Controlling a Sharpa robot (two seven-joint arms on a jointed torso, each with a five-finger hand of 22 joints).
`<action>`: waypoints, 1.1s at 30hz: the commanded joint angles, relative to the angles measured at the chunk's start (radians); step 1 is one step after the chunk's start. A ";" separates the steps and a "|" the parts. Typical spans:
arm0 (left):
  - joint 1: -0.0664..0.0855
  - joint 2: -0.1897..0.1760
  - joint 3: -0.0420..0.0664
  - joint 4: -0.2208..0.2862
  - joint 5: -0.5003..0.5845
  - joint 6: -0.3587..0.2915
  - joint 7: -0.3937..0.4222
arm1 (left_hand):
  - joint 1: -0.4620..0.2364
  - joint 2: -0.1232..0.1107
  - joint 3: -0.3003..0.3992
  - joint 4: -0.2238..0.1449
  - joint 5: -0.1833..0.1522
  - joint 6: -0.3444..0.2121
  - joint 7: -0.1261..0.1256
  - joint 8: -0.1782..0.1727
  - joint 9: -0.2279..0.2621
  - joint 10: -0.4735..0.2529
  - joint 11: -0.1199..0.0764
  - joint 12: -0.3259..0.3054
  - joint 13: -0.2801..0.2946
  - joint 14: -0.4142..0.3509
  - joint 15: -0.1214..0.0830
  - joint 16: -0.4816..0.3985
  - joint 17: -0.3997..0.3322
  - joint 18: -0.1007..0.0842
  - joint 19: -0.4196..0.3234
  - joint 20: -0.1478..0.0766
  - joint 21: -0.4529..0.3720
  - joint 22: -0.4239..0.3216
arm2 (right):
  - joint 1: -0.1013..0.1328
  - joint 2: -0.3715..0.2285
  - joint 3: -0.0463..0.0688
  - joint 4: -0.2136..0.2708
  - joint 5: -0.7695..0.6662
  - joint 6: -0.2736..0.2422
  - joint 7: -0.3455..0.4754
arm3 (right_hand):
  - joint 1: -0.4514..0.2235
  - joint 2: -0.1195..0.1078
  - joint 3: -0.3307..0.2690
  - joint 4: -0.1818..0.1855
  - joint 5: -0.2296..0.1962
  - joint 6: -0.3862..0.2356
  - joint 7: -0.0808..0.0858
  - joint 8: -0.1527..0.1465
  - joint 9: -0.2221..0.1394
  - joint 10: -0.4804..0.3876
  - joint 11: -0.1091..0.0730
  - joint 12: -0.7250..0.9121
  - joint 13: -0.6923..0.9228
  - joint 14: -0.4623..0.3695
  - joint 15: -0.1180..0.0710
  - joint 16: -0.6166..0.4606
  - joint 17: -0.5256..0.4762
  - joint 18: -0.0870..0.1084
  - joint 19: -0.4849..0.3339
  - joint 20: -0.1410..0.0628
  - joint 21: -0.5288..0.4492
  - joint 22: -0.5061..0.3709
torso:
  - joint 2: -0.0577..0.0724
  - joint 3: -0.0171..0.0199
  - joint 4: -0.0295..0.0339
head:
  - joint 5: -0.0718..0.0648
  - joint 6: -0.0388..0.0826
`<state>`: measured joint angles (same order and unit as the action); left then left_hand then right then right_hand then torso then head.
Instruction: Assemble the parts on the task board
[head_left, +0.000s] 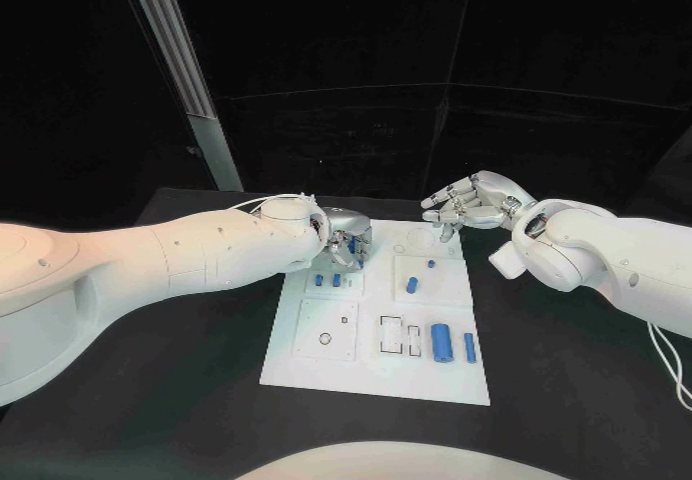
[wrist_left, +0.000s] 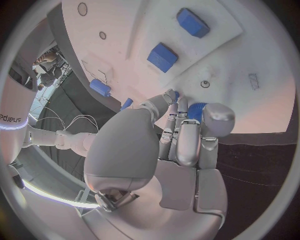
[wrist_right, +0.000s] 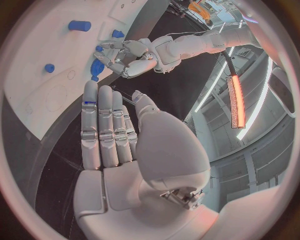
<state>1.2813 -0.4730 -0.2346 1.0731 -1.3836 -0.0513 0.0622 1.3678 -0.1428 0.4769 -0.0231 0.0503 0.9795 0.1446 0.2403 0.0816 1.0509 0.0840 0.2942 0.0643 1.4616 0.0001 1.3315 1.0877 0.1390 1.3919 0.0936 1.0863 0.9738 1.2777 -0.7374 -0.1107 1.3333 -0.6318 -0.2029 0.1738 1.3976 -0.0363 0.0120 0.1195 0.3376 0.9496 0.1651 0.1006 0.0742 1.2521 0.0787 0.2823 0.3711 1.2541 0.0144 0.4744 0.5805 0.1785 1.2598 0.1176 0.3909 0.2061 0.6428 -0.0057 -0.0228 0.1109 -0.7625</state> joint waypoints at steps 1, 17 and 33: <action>-0.004 0.004 -0.001 -0.001 -0.005 0.027 -0.007 | -0.011 0.004 0.007 0.001 0.000 0.010 -0.001 -0.006 -0.001 0.009 -0.001 -0.005 -0.001 0.025 -0.005 0.004 -0.001 -0.018 0.006 0.000 0.005 0.003 | 0.002 0.001 0.001 0.001 0.000 -0.001 0.009 | 0.000 0.006 0.001 0.005 0.006 -0.007 0.000 0.004 0.002 -0.005 -0.001 0.006 0.001 -0.010 0.001 0.003 0.002 0.002 -0.009 -0.001 0.002 0.001 | 0.001 -0.0002 -0.0001 | -0.001 -0.001; -0.007 0.006 -0.001 -0.009 -0.006 0.004 -0.013 | 0.001 0.040 0.045 -0.016 0.000 0.067 -0.008 -0.005 -0.001 0.077 -0.016 -0.021 0.002 0.027 -0.017 0.014 0.001 -0.025 0.015 -0.010 0.045 0.053 | 0.002 0.001 0.001 0.001 0.000 0.001 0.009 | 0.000 0.006 0.001 0.005 0.006 -0.007 0.000 0.004 0.002 -0.005 -0.001 0.007 0.001 -0.010 0.001 0.004 0.002 0.002 -0.009 -0.001 0.002 0.002 | 0.000 -0.0007 0.0002 | -0.004 -0.003; -0.003 -0.049 0.004 0.054 0.024 -0.108 0.024 | 0.002 0.031 0.072 -0.038 0.001 0.061 0.000 -0.028 -0.009 0.077 -0.008 -0.056 0.000 0.026 -0.011 0.019 -0.001 -0.027 0.015 -0.007 0.055 0.067 | 0.002 0.000 0.001 -0.001 0.000 0.000 0.011 | 0.000 0.006 0.001 0.005 0.006 -0.007 0.000 0.004 0.002 -0.005 -0.001 0.007 0.001 -0.010 0.001 0.004 0.002 0.002 -0.009 -0.001 0.002 0.002 | -0.001 -0.0003 0.0008 | -0.004 0.004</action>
<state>1.2744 -0.5180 -0.2320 1.1191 -1.3779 -0.1143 0.0695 1.3700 -0.1094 0.5413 -0.0606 0.0501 1.0404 0.1377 0.2176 0.0742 1.1241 0.0714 0.2419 0.0633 1.4651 -0.0107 1.3469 1.0876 0.1240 1.3998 0.0859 1.1394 1.0400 1.2777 -0.7371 -0.1107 1.3322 -0.6318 -0.2028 0.1742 1.3976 -0.0363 0.0120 0.1195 0.3376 0.9496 0.1652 0.1006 0.0748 1.2521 0.0787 0.2823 0.3709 1.2506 0.0179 0.4742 0.5804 0.1785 1.2562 0.1140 0.3908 0.2067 0.6421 -0.0064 -0.0220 0.1064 -0.7595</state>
